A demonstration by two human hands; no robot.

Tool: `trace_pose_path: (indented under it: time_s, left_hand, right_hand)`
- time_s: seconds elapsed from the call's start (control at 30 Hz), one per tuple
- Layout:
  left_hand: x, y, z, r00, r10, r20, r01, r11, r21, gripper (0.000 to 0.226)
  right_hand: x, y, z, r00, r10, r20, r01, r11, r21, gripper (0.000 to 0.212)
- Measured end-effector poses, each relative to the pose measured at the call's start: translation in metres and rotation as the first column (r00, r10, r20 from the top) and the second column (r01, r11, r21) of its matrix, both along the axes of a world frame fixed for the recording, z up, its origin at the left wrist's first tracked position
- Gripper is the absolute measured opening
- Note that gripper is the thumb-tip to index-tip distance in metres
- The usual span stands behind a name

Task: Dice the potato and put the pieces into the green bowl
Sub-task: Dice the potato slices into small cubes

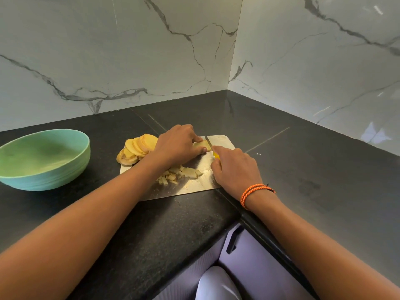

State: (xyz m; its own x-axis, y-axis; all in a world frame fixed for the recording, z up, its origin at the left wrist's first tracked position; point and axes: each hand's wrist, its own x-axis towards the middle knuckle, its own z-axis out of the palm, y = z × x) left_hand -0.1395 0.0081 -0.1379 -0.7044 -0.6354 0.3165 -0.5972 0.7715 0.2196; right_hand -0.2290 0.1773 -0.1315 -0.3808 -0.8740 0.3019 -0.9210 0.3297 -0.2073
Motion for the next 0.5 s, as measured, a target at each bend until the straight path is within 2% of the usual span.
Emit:
trace_pose_path:
  time_s: [0.37,0.5]
  left_hand:
    - [0.0,0.001,-0.003,1.0,0.012,0.001,-0.012,1.0,-0.003,0.055]
    - [0.0,0.001,-0.004,1.0,0.018,-0.015,-0.017,1.0,0.008,0.054]
  right_hand:
    - [0.008,0.02,0.007,0.998,-0.022,0.058,0.02,0.999,0.046,0.041]
    - [0.013,0.04,0.003,0.997,-0.006,0.073,0.005,1.0,0.013,0.04]
